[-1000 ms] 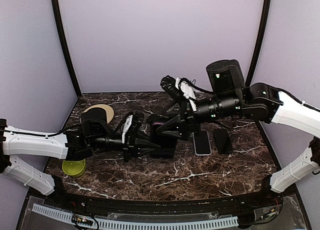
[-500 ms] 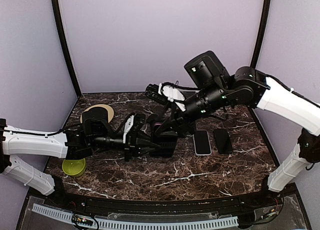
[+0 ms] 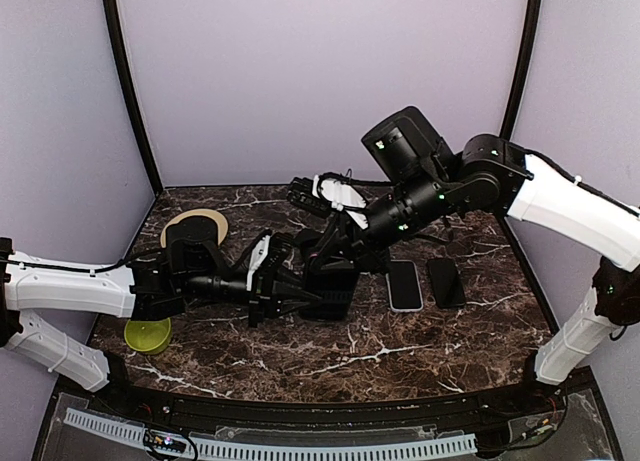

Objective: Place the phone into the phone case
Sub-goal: Press the phone against the phone case.

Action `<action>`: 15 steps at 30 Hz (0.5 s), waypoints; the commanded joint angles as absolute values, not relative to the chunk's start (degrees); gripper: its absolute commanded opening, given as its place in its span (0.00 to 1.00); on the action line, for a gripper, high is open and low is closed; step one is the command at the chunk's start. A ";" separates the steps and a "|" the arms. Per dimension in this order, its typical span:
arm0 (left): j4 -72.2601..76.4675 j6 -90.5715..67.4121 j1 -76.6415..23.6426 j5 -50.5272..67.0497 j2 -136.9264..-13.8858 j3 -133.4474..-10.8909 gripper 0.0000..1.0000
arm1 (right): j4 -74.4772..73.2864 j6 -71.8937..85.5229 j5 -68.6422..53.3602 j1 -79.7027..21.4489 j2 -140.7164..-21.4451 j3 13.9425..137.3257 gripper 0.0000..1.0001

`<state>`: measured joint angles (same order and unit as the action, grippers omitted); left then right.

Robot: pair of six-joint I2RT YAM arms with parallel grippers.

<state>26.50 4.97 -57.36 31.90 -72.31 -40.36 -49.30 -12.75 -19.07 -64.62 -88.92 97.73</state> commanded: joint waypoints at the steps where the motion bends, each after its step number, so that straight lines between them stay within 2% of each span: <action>1: 29.95 5.61 -57.66 32.07 -71.19 -43.06 0.00 | -45.67 -11.10 -17.04 -64.56 -88.47 98.68 0.00; 9: 30.22 4.34 -57.66 32.54 -71.44 -43.24 0.05 | -42.80 -10.40 -18.48 -64.58 -87.51 96.84 0.00; 15: 30.76 3.87 -57.74 33.42 -71.48 -43.10 0.00 | -41.66 -10.23 -18.28 -64.50 -87.45 96.37 0.00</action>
